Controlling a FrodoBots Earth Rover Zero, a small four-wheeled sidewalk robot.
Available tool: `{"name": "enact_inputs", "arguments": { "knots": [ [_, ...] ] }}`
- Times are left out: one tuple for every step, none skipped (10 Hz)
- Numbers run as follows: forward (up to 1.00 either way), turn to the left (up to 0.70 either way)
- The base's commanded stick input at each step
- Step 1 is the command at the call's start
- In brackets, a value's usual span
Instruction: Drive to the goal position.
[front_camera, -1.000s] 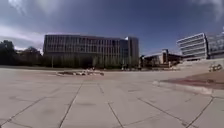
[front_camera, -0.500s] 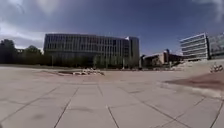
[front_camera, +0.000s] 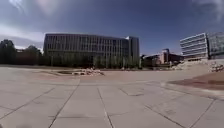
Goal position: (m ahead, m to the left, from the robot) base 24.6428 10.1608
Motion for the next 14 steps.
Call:
{"name": "enact_inputs", "arguments": {
  "knots": [
    [0.50, 0.00],
    [0.50, 0.00],
    [0.50, 0.00],
    [0.50, 0.00],
    [0.50, 0.00],
    [0.50, 0.00],
    [0.50, 0.00],
    [0.50, 0.00],
    [0.50, 0.00],
    [0.50, 0.00],
    [0.50, 0.00],
    [0.50, 0.00],
    [0.50, 0.00],
    [0.50, 0.00]
  ]
}}
